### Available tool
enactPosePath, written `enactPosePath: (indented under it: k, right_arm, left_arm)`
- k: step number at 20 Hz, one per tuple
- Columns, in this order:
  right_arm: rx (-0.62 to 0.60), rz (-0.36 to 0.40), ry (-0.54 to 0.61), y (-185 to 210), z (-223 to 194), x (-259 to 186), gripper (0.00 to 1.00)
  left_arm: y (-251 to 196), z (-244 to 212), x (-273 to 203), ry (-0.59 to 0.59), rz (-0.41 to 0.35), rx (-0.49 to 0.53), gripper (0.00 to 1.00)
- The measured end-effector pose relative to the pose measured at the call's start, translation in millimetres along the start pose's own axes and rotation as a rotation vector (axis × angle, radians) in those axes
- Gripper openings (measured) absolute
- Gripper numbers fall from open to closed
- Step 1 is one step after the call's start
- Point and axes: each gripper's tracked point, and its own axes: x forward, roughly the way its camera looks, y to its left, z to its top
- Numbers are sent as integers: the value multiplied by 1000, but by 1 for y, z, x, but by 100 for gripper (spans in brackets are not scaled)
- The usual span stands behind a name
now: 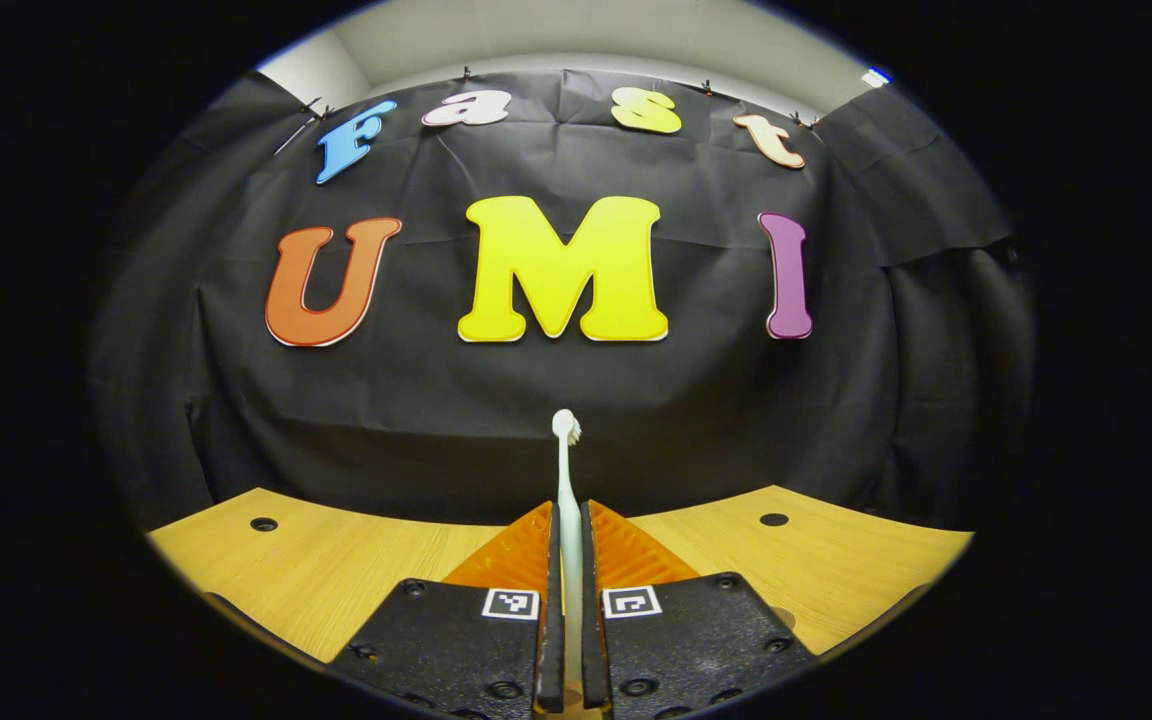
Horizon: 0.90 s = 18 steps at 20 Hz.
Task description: Put the toothbrush and toothpaste on the desktop into the cup, then pick up the cup and place it on the coaster on the desktop.
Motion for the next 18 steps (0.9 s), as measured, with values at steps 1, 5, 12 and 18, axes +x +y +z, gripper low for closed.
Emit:
enactPosePath:
  k: [1,5,12,18]
  right_arm:
    - [6,-1,5,-3,-1,1,27]
    - [40,24,25,-5,-6,4,27]
    - [34,25,54,-6,-14,10,27]
    - [49,17,61,-11,-16,12,27]
  left_arm:
    - [0,-5,3,5,0,-9,9]
    - [0,-16,10,25,8,-10,10]
    - [5,-16,9,31,20,-9,12]
    - [5,-23,4,57,31,-18,14]
